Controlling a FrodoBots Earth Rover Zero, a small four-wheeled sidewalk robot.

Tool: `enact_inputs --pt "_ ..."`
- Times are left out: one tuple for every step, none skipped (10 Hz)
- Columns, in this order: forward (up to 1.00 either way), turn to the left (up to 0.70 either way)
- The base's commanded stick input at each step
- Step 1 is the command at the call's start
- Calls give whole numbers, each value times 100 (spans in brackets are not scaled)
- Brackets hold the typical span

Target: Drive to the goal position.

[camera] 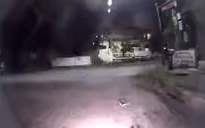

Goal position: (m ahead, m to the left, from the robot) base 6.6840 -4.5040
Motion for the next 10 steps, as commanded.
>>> enact_inputs --pt "60 0" --pt "60 0" --pt "60 0" --pt "60 0" --pt "60 0" --pt "60 0" --pt "60 0" --pt "60 0" --pt "60 0" --pt "60 0"
